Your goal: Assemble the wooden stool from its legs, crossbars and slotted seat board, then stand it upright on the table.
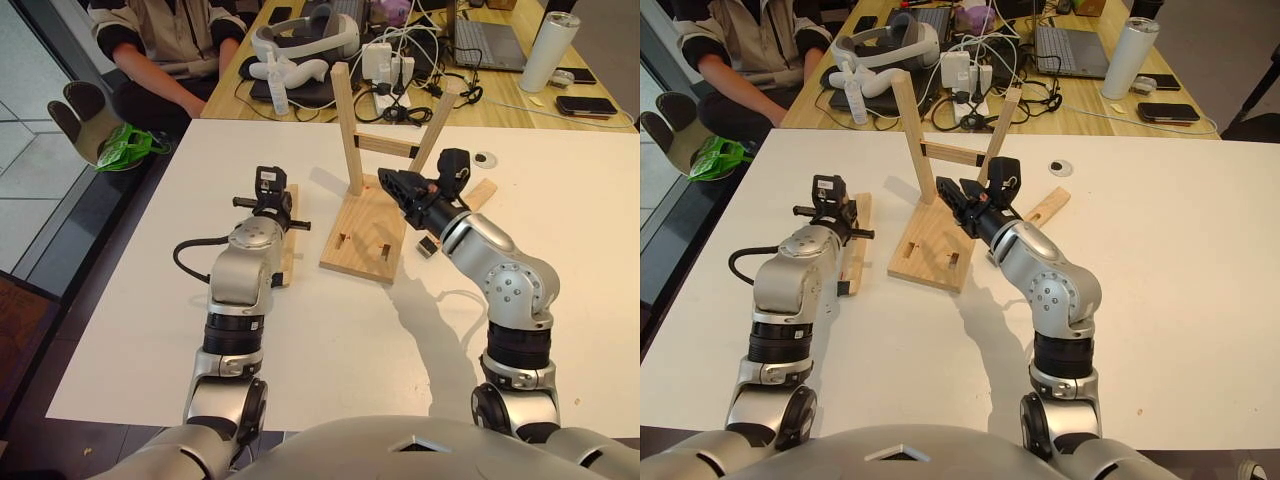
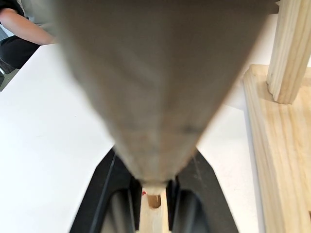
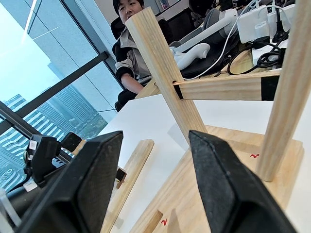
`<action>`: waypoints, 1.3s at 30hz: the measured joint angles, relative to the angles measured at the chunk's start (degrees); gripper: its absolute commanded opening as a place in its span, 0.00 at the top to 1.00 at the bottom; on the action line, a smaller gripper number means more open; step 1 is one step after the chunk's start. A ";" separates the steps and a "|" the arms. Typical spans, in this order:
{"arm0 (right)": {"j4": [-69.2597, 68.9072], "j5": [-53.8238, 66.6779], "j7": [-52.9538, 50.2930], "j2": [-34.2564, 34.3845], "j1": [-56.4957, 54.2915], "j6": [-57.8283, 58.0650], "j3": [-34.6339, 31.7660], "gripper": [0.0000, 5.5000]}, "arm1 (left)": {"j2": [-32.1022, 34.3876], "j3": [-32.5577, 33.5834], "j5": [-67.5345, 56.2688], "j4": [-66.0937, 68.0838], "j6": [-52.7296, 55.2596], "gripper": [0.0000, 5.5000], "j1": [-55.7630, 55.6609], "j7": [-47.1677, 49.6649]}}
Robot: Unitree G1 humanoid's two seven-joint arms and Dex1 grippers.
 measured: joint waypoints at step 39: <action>1.28 -1.71 -0.15 0.06 -0.13 -0.07 -2.43 0.54 | 4.11 8.53 -3.51 -11.90 -0.91 0.93 15.48 -7.83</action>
